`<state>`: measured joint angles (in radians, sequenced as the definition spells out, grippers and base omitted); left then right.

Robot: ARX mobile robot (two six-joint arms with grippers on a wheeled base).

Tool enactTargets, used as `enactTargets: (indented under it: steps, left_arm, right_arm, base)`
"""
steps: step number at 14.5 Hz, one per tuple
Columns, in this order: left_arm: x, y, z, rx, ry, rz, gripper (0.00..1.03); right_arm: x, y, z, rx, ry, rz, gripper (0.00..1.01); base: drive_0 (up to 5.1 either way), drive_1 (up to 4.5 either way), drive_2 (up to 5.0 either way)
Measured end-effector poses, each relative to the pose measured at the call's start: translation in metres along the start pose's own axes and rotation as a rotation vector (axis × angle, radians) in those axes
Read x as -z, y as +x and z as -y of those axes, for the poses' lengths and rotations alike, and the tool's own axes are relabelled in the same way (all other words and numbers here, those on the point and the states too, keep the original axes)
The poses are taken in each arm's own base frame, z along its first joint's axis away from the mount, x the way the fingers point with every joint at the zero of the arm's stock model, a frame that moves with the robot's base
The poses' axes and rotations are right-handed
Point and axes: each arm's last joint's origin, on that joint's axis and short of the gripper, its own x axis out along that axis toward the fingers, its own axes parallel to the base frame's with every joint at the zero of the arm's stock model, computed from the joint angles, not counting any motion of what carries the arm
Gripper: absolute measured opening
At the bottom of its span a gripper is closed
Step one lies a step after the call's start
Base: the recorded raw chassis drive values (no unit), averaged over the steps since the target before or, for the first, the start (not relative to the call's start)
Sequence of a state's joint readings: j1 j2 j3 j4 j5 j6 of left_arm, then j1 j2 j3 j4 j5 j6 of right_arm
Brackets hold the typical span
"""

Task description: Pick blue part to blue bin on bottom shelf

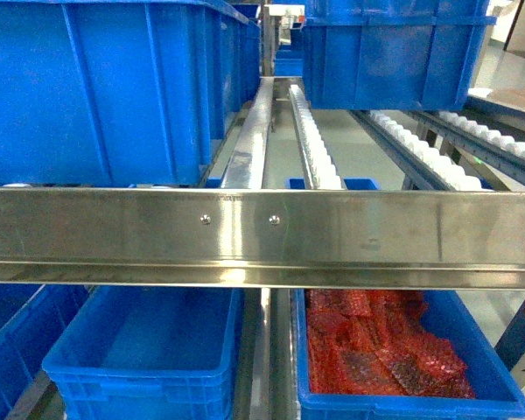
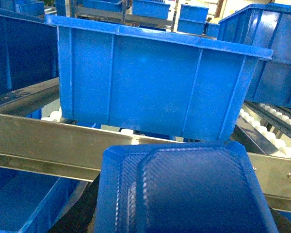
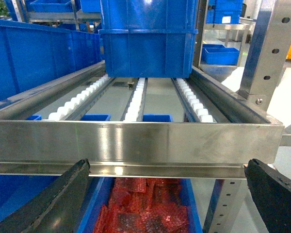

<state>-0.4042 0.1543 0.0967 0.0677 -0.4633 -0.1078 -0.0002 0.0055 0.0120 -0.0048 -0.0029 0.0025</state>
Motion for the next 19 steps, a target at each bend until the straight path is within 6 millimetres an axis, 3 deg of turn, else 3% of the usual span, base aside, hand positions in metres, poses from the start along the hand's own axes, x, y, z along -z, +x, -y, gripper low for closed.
enactTargets:
  steps: [19]
  left_arm:
    - [0.0000, 0.0000, 0.0000, 0.000, -0.001, 0.000, 0.43]
  right_arm:
    - [0.0001, 0.0000, 0.0001, 0.003, 0.000, -0.001, 0.98]
  base:
    - [-0.3, 0.19, 0.1]
